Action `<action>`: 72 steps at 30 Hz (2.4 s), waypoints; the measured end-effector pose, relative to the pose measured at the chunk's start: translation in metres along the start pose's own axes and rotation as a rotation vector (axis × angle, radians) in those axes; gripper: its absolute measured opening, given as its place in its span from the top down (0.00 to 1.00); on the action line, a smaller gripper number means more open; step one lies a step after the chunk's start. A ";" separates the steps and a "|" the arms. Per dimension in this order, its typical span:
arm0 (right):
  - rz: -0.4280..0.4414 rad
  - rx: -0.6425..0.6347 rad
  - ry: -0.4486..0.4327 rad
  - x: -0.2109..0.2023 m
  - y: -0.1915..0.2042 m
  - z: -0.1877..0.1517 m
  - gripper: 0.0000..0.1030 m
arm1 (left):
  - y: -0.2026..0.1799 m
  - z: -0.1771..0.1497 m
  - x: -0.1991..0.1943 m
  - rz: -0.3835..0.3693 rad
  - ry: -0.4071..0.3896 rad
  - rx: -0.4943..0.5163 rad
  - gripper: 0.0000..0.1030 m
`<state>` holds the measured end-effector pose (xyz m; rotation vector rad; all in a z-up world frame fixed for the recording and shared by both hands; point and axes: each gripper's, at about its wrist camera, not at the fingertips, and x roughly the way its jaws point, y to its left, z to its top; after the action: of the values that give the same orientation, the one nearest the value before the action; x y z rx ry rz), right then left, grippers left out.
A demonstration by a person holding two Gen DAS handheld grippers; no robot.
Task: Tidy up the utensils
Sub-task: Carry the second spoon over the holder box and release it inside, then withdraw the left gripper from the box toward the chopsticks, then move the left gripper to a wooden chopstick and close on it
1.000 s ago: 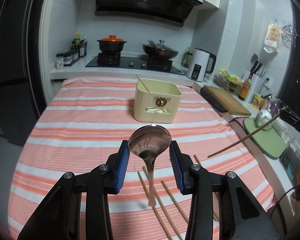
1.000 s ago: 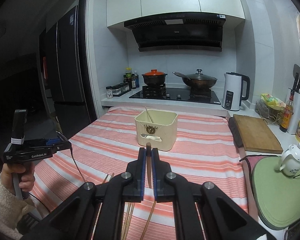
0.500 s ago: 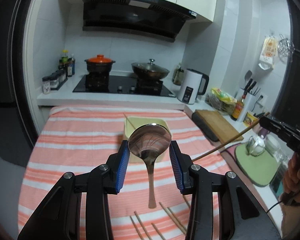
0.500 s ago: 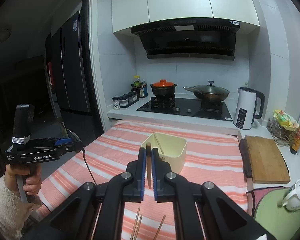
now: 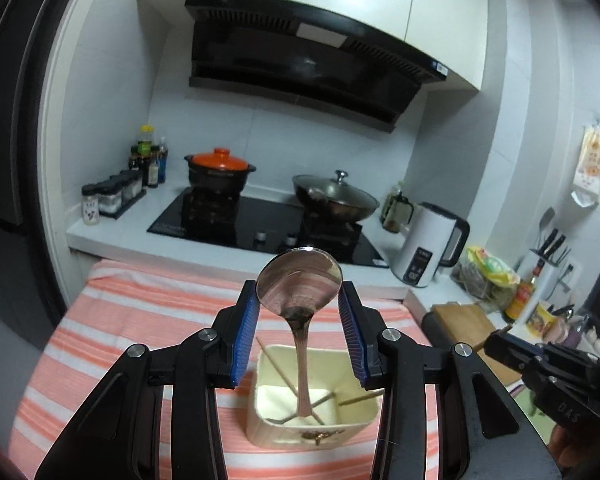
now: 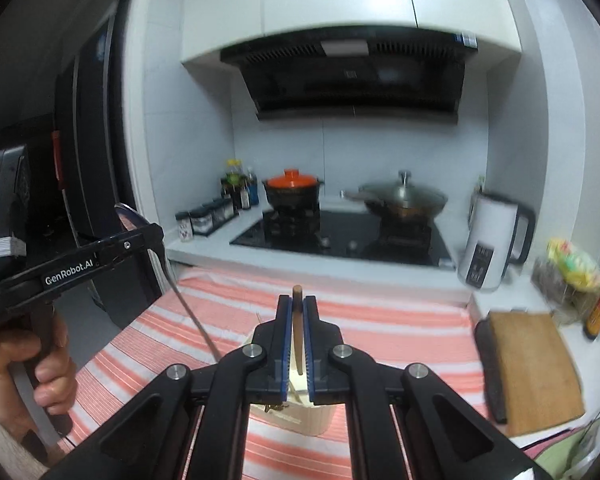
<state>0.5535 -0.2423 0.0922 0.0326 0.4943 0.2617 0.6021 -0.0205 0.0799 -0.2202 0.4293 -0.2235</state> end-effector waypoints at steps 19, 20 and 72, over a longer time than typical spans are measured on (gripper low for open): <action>0.024 0.107 0.341 0.135 -0.037 -0.015 0.84 | 0.038 -0.071 0.124 0.012 0.380 -0.105 0.56; 0.024 0.100 0.336 0.136 -0.037 -0.014 0.79 | 0.038 -0.070 0.122 0.006 0.373 -0.106 0.48; -0.089 -0.083 0.215 -0.177 0.034 -0.394 0.27 | 0.017 -0.378 -0.214 0.090 0.526 0.022 0.01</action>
<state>0.2084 -0.2675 -0.1694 -0.0994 0.6965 0.1993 0.2519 -0.0102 -0.1772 -0.1170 0.9561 -0.1966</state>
